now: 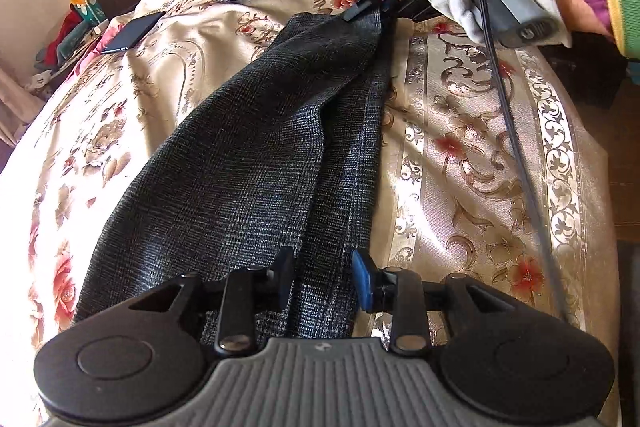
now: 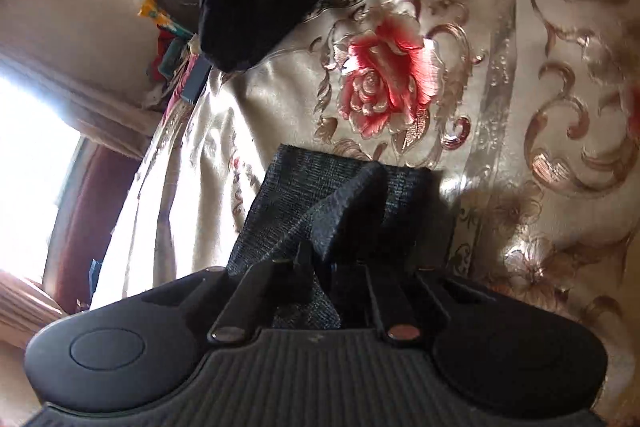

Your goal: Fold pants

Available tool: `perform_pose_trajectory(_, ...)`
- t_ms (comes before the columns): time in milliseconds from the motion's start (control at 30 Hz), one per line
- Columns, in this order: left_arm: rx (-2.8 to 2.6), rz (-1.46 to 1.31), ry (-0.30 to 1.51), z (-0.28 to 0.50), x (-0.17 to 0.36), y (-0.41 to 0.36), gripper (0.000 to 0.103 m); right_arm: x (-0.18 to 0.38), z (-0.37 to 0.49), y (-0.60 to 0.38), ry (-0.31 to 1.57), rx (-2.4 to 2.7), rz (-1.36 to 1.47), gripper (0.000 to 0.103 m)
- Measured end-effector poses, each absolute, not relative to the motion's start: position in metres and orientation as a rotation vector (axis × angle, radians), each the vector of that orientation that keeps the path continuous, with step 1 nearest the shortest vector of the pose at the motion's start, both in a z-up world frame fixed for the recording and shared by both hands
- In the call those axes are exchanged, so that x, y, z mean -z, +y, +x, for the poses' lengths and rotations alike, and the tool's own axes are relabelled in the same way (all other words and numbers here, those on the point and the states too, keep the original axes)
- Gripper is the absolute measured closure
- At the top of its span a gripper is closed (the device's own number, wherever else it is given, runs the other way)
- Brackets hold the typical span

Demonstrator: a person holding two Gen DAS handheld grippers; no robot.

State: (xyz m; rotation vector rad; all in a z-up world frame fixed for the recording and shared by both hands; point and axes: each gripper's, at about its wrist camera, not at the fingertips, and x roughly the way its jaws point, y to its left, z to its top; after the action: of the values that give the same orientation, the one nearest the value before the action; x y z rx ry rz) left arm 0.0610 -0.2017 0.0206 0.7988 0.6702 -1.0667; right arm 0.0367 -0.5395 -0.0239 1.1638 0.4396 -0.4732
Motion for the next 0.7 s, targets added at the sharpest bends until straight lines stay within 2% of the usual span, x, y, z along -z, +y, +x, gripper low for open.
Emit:
perform_pose_trajectory(33,1.068,0.799,0.672,0.062,-0.022,-0.203,0.057,0.023,0.038,-0.544,0.418,0.465,1.196,0.078)
perform_pose_trajectory(67,1.069,0.798,0.673,0.064,-0.023,-0.205,0.057,0.021,0.041,-0.548,0.410,0.463,1.215,0.074)
perform_pose_trajectory(100,1.067,0.793,0.675,0.067,-0.024,-0.208,0.057,0.016,0.046,-0.551,0.423,0.476,1.214,0.076)
perform_pose_trajectory(133,1.066,0.789,0.675,0.069,-0.027,-0.208,0.057,0.010,0.052,-0.553,0.433,0.481,1.207,0.097)
perform_pose_trajectory(300,1.044,0.782,0.603,0.071,-0.050,-0.204,0.057,-0.075,0.070,-0.538,0.220,0.208,1.119,0.098)
perform_pose_trajectory(367,1.052,0.771,0.595,0.069,-0.054,-0.200,0.056,-0.094,0.064,-0.531,0.198,0.189,1.057,0.098)
perform_pose_trajectory(467,1.067,0.764,0.616,0.066,-0.046,-0.196,0.056,-0.067,0.055,-0.538,0.295,0.299,1.066,0.098)
perform_pose_trajectory(600,1.072,0.761,0.704,0.061,-0.022,-0.194,0.056,0.021,0.059,-0.556,0.642,0.511,1.048,0.097)
perform_pose_trajectory(700,1.070,0.752,0.703,0.058,-0.020,-0.187,0.056,0.028,0.043,-0.552,0.573,0.513,1.065,0.099)
